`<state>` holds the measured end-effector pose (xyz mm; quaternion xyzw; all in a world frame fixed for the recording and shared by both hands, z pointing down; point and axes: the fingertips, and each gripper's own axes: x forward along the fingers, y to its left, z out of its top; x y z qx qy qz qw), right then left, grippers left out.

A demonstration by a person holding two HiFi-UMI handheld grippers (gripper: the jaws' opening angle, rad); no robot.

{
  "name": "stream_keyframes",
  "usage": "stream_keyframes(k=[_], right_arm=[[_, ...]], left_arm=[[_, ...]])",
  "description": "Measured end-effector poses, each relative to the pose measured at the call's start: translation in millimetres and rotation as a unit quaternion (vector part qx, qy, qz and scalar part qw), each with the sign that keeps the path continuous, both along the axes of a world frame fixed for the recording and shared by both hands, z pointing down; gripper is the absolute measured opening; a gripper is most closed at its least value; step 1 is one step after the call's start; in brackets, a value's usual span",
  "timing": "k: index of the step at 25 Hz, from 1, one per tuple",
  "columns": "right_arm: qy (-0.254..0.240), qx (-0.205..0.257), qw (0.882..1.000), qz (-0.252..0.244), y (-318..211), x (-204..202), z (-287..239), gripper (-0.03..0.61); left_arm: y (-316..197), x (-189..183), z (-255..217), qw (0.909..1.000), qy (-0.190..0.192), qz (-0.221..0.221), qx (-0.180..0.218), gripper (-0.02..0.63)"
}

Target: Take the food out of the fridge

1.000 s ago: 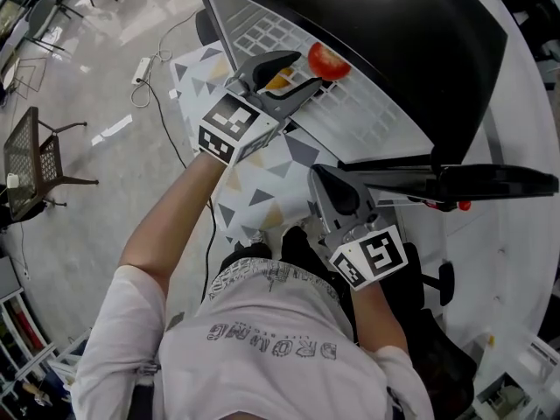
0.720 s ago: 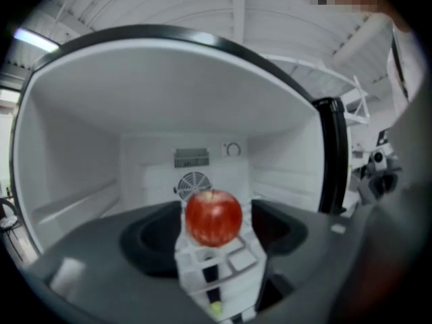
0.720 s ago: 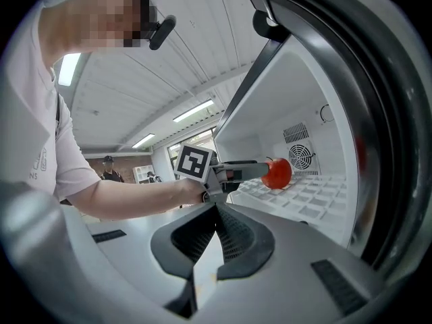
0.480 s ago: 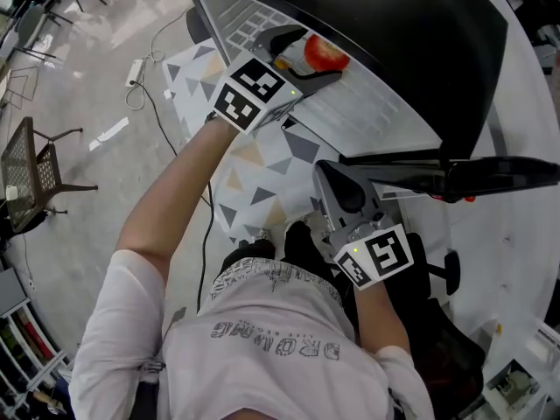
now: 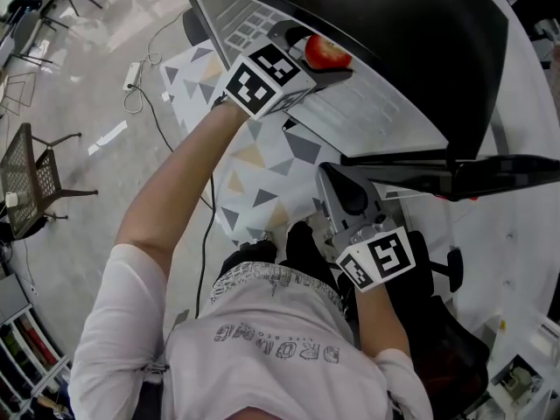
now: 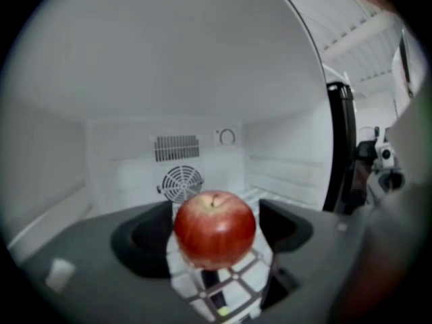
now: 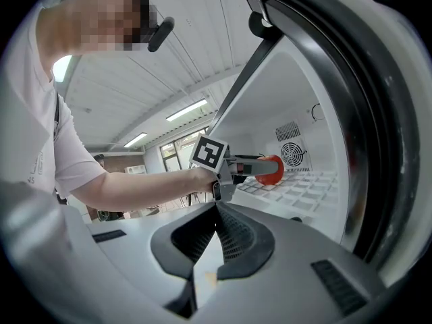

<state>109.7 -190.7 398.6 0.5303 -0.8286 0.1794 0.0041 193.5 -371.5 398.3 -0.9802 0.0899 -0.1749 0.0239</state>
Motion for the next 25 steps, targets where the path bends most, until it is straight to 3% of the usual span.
stream_keyframes(k=[12,25], right_arm=[[0.003,0.004,1.0,0.007,2.0,2.6,-0.8,-0.002],[0.006,0.016,1.0,-0.003,12.8,-5.3,-8.7,-0.002]], left_arm=[[2.5,-9.2,-4.5,0.9997,0.013,-0.019,0.01,0.385],[35.5,-72.6,-34.4,0.997,0.04,-0.061,0.028,0.385]])
